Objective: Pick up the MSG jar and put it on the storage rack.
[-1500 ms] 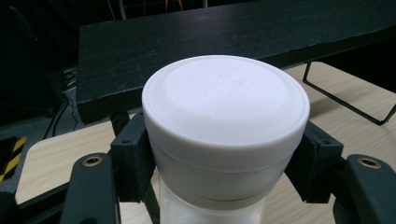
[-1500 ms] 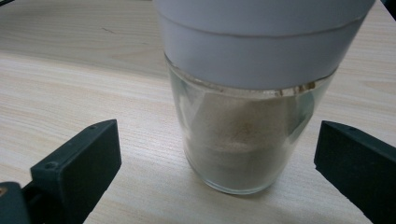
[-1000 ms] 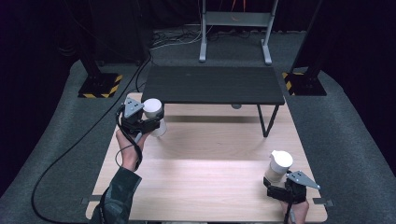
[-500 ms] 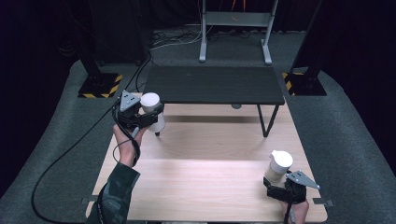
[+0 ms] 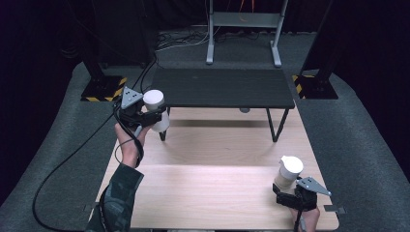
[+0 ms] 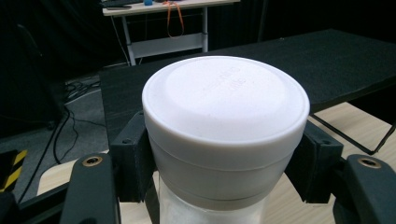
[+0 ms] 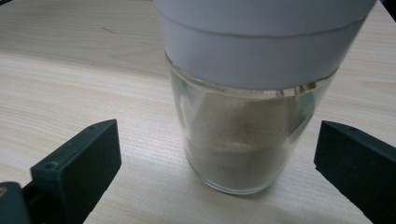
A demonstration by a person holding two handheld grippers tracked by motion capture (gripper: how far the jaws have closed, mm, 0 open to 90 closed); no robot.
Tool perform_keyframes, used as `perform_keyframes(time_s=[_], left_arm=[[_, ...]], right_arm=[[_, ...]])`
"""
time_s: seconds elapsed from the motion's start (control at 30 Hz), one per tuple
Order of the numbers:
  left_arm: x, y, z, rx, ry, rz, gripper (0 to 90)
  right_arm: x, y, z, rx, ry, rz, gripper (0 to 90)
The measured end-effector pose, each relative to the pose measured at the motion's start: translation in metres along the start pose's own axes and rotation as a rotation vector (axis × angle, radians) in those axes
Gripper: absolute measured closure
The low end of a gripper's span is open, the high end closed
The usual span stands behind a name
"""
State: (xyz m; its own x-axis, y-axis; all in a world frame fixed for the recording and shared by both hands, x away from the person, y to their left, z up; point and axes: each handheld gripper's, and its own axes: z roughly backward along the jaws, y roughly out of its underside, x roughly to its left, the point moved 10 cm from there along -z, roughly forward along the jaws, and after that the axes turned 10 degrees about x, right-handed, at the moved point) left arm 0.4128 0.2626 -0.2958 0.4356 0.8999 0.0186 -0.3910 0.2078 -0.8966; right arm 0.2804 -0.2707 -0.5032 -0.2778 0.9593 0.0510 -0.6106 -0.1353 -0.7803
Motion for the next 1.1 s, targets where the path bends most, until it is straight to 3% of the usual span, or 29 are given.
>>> perform_keyframes(time_s=[1.1], left_arm=[[0.006,-0.039,0.003,-0.020,-0.025,-0.007,34.4]], right_arm=[[0.000,0.000,0.000,0.001,-0.001,0.000,0.0]])
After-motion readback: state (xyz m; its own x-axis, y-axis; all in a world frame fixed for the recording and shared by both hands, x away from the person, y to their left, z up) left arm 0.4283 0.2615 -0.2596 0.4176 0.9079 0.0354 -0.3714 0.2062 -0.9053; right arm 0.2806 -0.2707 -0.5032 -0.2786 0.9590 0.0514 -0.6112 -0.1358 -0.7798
